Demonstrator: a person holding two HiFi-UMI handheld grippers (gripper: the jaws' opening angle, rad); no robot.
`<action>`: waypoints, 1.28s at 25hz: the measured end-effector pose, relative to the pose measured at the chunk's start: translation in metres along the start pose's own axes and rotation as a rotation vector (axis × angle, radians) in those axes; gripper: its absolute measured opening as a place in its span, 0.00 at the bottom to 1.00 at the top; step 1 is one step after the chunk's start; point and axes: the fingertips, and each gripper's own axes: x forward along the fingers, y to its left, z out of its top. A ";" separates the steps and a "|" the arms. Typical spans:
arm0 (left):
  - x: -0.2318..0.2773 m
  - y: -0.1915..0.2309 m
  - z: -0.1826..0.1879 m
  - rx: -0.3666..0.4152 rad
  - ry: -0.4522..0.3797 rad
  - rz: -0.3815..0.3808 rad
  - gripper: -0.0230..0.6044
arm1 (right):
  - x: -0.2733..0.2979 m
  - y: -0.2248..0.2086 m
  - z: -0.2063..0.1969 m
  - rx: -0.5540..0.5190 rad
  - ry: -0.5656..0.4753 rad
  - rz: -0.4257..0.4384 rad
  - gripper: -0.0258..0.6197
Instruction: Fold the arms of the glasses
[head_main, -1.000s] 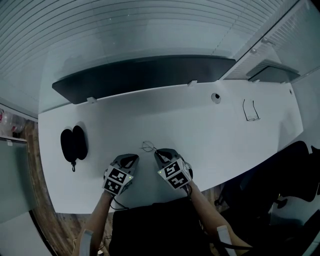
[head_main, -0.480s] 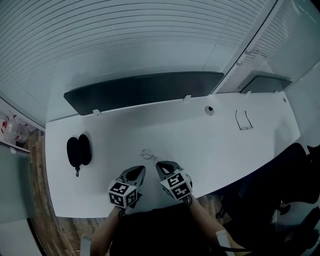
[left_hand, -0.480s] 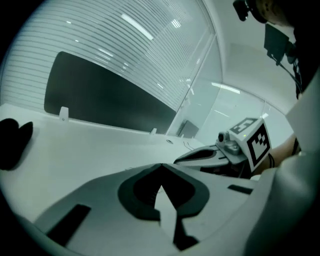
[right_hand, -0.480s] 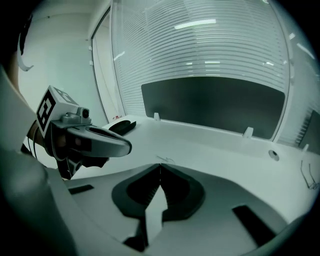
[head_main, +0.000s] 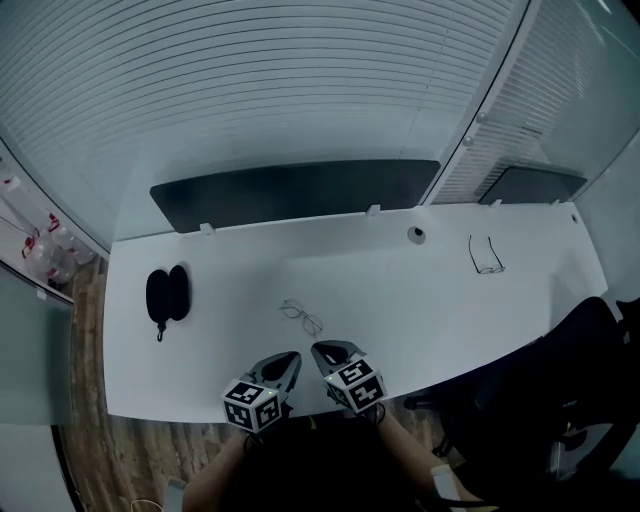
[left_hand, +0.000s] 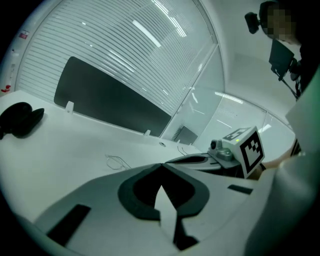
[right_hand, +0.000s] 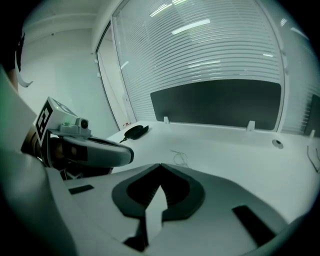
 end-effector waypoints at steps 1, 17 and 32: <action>-0.001 -0.005 -0.004 0.004 0.002 0.005 0.05 | -0.004 0.003 -0.003 0.002 -0.005 0.009 0.06; -0.030 -0.091 -0.049 0.050 -0.064 0.130 0.05 | -0.080 0.039 -0.049 -0.063 -0.051 0.126 0.06; -0.062 -0.187 -0.125 0.105 -0.079 0.194 0.05 | -0.151 0.084 -0.123 -0.135 -0.036 0.222 0.06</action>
